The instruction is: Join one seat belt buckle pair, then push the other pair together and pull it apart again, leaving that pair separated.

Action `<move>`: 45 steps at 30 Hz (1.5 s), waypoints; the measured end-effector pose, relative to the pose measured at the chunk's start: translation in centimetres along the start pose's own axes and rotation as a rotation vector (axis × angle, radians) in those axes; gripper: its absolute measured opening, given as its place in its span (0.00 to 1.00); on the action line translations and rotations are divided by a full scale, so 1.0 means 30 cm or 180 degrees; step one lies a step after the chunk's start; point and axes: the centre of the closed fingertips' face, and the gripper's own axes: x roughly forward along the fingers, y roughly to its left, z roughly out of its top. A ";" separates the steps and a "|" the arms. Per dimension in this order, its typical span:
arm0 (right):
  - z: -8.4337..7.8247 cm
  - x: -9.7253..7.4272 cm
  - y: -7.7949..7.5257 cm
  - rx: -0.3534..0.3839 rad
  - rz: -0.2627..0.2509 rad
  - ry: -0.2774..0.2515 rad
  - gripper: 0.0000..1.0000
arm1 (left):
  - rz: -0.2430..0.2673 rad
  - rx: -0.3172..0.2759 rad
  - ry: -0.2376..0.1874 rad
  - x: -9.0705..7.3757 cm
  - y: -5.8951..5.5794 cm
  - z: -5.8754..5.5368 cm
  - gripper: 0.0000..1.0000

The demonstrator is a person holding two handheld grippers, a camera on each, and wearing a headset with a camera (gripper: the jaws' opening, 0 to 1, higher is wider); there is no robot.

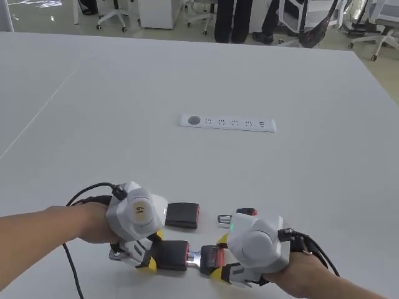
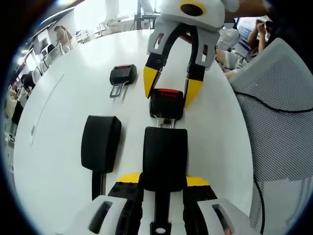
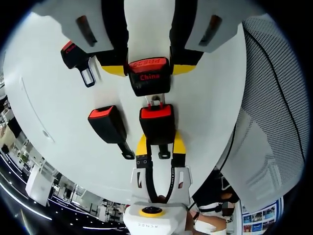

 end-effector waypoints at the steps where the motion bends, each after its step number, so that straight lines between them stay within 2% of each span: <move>1: 0.000 0.000 0.001 0.0001 0.0001 -0.0003 0.30 | -0.0001 0.0006 -0.0001 -0.001 -0.003 0.003 0.31; 13: 0.006 0.002 0.004 -0.0123 0.0102 0.0011 0.29 | 0.0017 0.0142 0.0059 0.002 -0.006 -0.001 0.31; 17: 0.010 0.001 0.007 -0.0117 0.0109 0.0026 0.29 | 0.0034 0.0119 0.0022 0.001 -0.005 0.000 0.31; 25: 0.024 0.020 0.004 -0.0015 0.0055 0.0045 0.30 | 0.0046 0.0076 -0.0005 0.000 -0.007 0.003 0.30; 40: 0.028 0.013 0.006 0.0164 -0.0038 0.0142 0.29 | 0.0061 0.0026 -0.0021 0.002 0.002 -0.003 0.30; 45: 0.046 0.020 0.012 0.0217 -0.0059 0.0089 0.29 | 0.0064 0.0001 -0.0043 0.006 0.005 0.000 0.30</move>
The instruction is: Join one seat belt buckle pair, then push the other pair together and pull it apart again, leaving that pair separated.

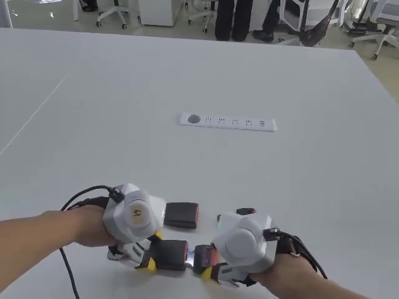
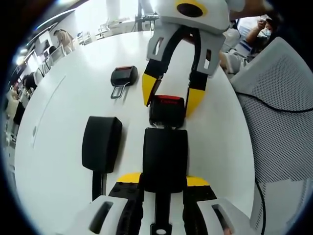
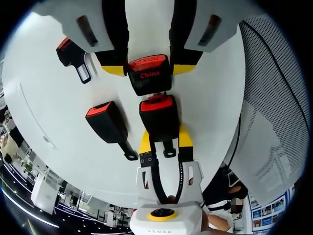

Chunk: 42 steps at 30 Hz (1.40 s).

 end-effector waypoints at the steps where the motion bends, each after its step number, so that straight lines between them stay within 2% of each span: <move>1: 0.004 0.000 0.002 -0.0010 0.0006 -0.0003 0.29 | -0.0001 0.0001 -0.0002 0.002 0.001 -0.001 0.30; 8: 0.009 0.011 -0.004 -0.0045 0.0045 0.0003 0.29 | -0.0010 0.0025 -0.0009 0.003 0.000 0.001 0.30; 9: 0.015 0.012 -0.001 -0.0004 0.0039 -0.0032 0.29 | -0.0012 0.0032 0.0026 0.003 -0.005 -0.002 0.30; 11: 0.010 0.005 0.004 -0.0007 0.0023 0.0010 0.29 | 0.0007 0.0048 0.0005 -0.002 -0.005 0.006 0.30; 15: 0.007 0.000 0.004 -0.0006 0.0020 -0.0019 0.30 | 0.0006 0.0040 -0.0009 -0.006 -0.010 0.011 0.30; 17: 0.009 0.001 0.000 -0.0032 0.0034 -0.0030 0.30 | -0.0002 0.0040 -0.0012 -0.008 -0.014 0.014 0.30; 21: -0.001 0.000 0.001 -0.0269 0.0088 -0.0031 0.29 | -0.0026 0.0088 -0.0011 -0.009 -0.014 0.013 0.31; 26: -0.007 0.006 -0.007 -0.0247 0.0179 -0.0065 0.28 | -0.0033 0.0067 -0.0046 -0.008 -0.012 0.011 0.31; 29: -0.002 0.021 -0.014 -0.0209 0.0181 0.0052 0.28 | -0.0034 0.0082 0.0052 -0.008 -0.009 0.016 0.31; 30: -0.001 0.015 0.001 -0.0263 0.0179 0.0078 0.28 | -0.0033 0.0173 0.0097 -0.008 -0.009 0.012 0.31; 31: -0.002 0.013 0.001 -0.0291 0.0187 0.0067 0.28 | -0.0030 0.0224 0.0096 -0.007 -0.001 0.002 0.31; 34: -0.003 0.007 -0.011 -0.0429 0.0290 -0.0051 0.28 | -0.0063 0.0216 0.0026 -0.009 -0.004 -0.007 0.31; 35: -0.001 0.014 -0.019 -0.0329 0.0299 -0.0054 0.28 | -0.0065 0.0200 0.0028 -0.006 -0.003 -0.002 0.31; 38: -0.004 0.014 -0.005 -0.0347 0.0284 0.0007 0.28 | -0.0060 0.0241 0.0133 0.000 -0.004 0.000 0.31; 42: -0.006 0.010 -0.002 -0.0357 0.0242 0.0072 0.29 | -0.0047 0.0239 0.0172 0.002 -0.009 0.004 0.31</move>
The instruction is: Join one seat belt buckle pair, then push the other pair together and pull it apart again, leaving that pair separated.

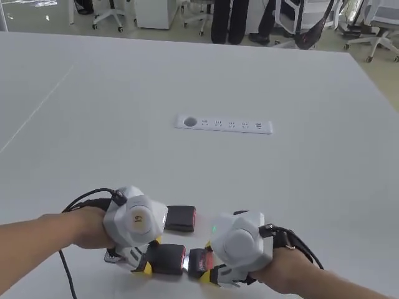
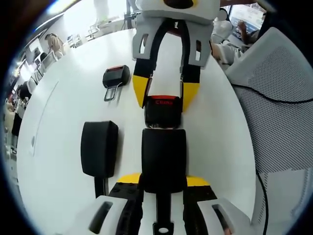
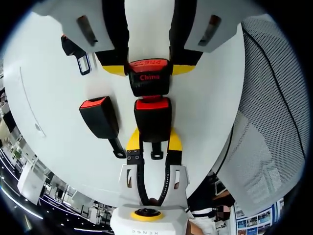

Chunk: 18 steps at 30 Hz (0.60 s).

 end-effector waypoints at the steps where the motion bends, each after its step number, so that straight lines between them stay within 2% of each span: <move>1: -0.001 0.000 0.000 0.0003 -0.0001 -0.0002 0.29 | 0.0000 0.0000 -0.0001 0.000 0.004 -0.003 0.31; 2: -0.005 0.001 -0.002 -0.0019 0.0005 -0.0036 0.28 | 0.0002 0.0016 -0.0007 0.000 0.004 -0.007 0.31; 4: -0.005 -0.003 -0.007 0.0043 0.0062 -0.0176 0.28 | -0.0023 -0.0104 -0.0165 -0.003 0.004 -0.005 0.31; 5: -0.005 -0.004 -0.010 0.0054 0.0057 -0.0180 0.28 | -0.0015 -0.0122 -0.0172 -0.005 0.004 -0.005 0.30; 7: -0.004 -0.002 -0.001 0.0016 0.0039 -0.0164 0.28 | -0.0016 -0.0086 -0.0144 -0.004 0.006 -0.004 0.31; 10: 0.000 0.003 0.001 -0.0005 0.0009 0.0003 0.28 | -0.0049 -0.0068 0.0019 0.000 0.016 -0.009 0.31; 12: 0.001 0.000 0.002 -0.0020 0.0012 0.0004 0.28 | -0.0042 -0.0015 0.0033 0.002 -0.001 0.004 0.31; 15: -0.008 -0.010 -0.004 0.0026 0.0076 -0.0163 0.28 | -0.0019 -0.0131 -0.0197 -0.004 -0.005 0.004 0.30; 18: -0.004 -0.007 0.001 -0.0002 0.0051 -0.0161 0.28 | 0.0005 -0.0093 -0.0175 -0.005 0.003 -0.003 0.30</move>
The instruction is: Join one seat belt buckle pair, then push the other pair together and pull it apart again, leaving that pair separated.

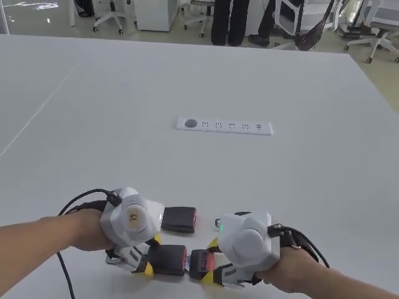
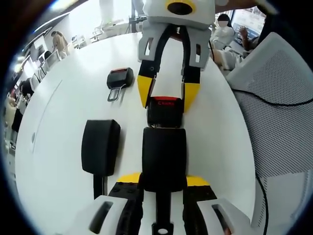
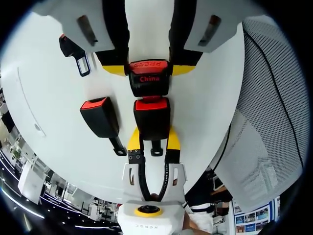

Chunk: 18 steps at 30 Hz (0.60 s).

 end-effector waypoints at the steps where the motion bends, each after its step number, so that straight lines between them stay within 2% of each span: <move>1: 0.001 0.000 -0.001 -0.0016 0.0001 0.0010 0.28 | -0.0010 0.0017 0.0027 0.002 -0.006 0.009 0.31; 6: 0.000 -0.002 0.000 0.0043 0.0029 0.0017 0.31 | -0.0010 0.0011 0.0012 -0.001 -0.008 0.013 0.32; 9: 0.003 -0.009 0.001 0.0038 0.0019 0.0002 0.31 | 0.0026 0.0030 0.0053 -0.005 -0.002 0.003 0.33; 12: -0.015 -0.017 -0.010 0.0043 -0.0011 0.0050 0.32 | 0.0052 -0.0013 0.0074 -0.016 0.008 -0.007 0.38; 14: -0.014 -0.029 -0.014 0.0073 -0.0012 0.0028 0.33 | 0.0073 -0.0084 0.0054 -0.029 0.014 0.003 0.41; 18: -0.005 -0.058 -0.025 0.0142 -0.0035 -0.0014 0.38 | 0.0129 -0.0083 0.0019 -0.059 0.033 0.025 0.43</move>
